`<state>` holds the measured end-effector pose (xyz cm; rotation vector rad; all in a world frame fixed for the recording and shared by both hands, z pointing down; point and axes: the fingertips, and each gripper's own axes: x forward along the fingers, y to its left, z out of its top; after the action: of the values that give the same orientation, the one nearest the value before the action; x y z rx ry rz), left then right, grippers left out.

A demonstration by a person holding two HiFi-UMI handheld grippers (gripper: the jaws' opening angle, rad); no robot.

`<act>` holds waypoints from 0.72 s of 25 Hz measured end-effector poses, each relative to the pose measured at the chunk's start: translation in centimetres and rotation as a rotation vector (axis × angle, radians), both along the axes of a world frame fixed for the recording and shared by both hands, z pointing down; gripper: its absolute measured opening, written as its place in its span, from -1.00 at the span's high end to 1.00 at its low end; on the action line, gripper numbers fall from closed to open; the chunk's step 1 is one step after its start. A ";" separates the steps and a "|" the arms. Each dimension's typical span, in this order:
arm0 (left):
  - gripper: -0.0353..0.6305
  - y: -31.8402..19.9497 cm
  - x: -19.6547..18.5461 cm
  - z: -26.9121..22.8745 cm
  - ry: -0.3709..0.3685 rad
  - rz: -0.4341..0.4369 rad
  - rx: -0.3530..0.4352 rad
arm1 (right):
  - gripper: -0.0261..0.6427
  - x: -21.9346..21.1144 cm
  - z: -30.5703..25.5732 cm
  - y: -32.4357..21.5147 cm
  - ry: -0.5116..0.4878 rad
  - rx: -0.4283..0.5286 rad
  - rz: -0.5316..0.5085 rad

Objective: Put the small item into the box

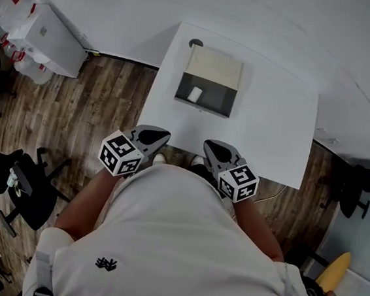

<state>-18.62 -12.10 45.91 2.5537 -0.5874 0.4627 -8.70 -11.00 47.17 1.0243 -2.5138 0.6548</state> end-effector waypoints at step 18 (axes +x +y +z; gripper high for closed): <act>0.88 1.2 -1.6 0.4 0.040 0.033 -0.028 | 0.90 -1.6 -0.2 1.9 0.013 0.007 0.051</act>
<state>-20.24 -10.94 46.35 2.5432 -0.5213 0.4277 -10.27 -9.08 47.00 1.0943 -2.4882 0.6524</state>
